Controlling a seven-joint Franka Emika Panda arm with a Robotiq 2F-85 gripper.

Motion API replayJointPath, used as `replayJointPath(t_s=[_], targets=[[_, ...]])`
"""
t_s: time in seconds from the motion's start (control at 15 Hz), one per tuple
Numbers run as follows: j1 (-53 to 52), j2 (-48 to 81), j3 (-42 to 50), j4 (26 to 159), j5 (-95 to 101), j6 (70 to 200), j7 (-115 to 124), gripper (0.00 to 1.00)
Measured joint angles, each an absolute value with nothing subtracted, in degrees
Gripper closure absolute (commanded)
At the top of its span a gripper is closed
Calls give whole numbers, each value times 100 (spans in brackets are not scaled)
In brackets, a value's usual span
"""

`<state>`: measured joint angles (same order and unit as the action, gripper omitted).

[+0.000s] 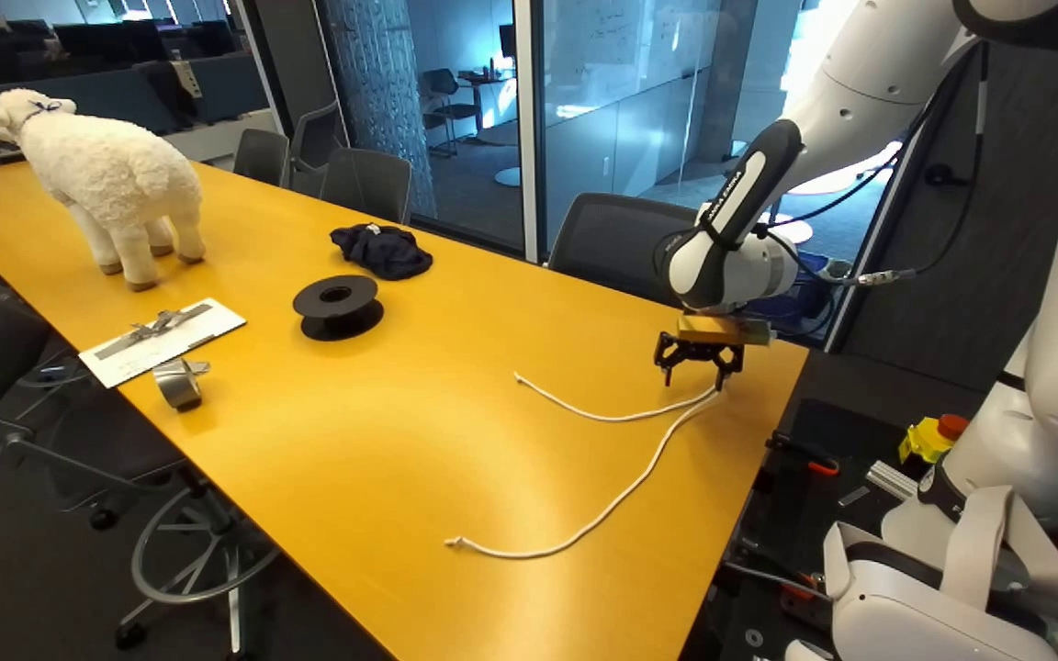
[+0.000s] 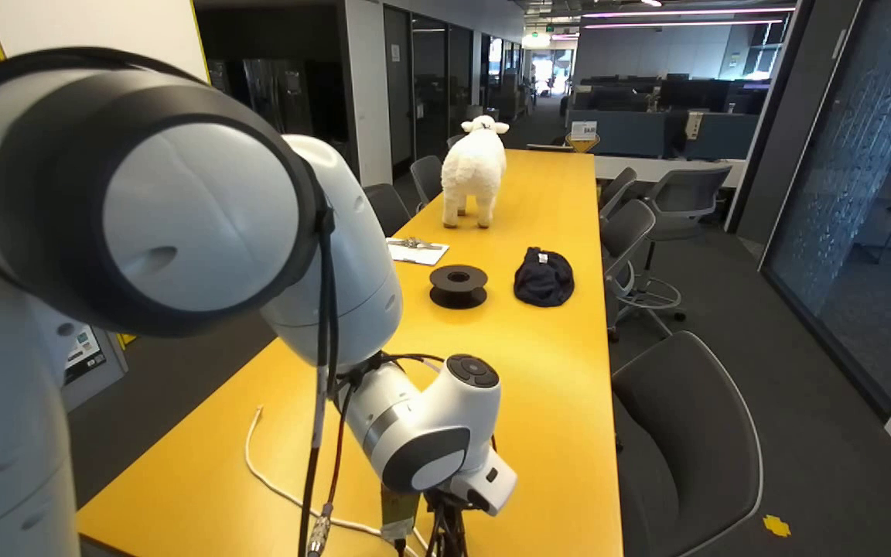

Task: Straighten the rope

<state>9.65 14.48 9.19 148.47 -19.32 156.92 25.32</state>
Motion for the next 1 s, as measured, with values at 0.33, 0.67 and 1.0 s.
replayJointPath(t_s=[0.33, 0.67, 1.0], targets=[[1093, 1536, 961, 15002, -2080, 15692, 2476, 0], [1316, 1704, 952, 15228, -2628, 15692, 2143, 0], [1353, 1676, 974, 15228, -2656, 15692, 2107, 0]])
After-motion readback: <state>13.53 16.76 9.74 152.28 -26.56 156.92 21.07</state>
